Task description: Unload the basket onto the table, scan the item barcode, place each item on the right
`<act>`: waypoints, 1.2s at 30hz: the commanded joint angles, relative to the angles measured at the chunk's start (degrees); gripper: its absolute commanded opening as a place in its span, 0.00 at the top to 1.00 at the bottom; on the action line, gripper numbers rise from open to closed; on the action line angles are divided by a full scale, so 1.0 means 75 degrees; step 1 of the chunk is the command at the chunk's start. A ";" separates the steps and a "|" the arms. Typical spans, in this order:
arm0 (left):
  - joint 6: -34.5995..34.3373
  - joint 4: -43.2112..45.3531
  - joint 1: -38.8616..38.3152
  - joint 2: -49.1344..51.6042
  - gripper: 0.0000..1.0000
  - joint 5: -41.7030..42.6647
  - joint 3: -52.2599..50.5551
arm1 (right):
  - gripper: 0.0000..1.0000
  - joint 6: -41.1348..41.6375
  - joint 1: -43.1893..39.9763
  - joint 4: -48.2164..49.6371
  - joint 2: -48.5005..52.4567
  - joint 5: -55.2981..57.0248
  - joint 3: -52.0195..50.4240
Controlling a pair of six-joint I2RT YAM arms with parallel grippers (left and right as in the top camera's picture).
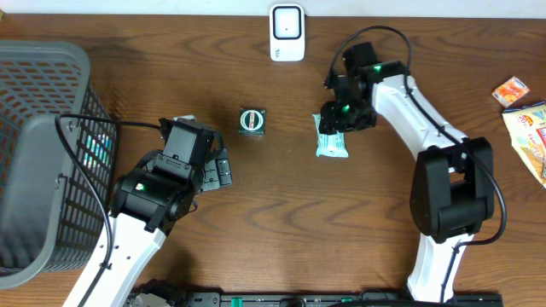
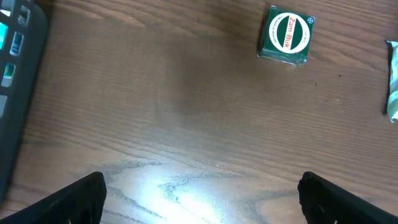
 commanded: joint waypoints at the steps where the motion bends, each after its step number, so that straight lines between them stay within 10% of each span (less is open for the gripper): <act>1: 0.0015 -0.0017 0.0026 0.0029 0.02 -0.0128 0.0032 | 0.51 0.0420 0.0423 -0.0009 -0.0154 0.1137 0.0052; 21: 0.0015 -0.0017 0.0026 0.0029 0.02 -0.0125 0.0032 | 0.39 0.1935 0.2107 0.1145 -0.0154 0.4846 -0.1183; 29: 0.0015 -0.0017 0.0026 0.0029 0.03 -0.0125 0.0032 | 0.98 0.1920 0.2122 0.1157 -0.0154 0.4561 -0.1236; 36: 0.0015 -0.0017 0.0026 0.0029 0.02 -0.0128 0.0032 | 0.99 0.1195 0.2337 0.0970 -0.0157 0.3774 -0.1105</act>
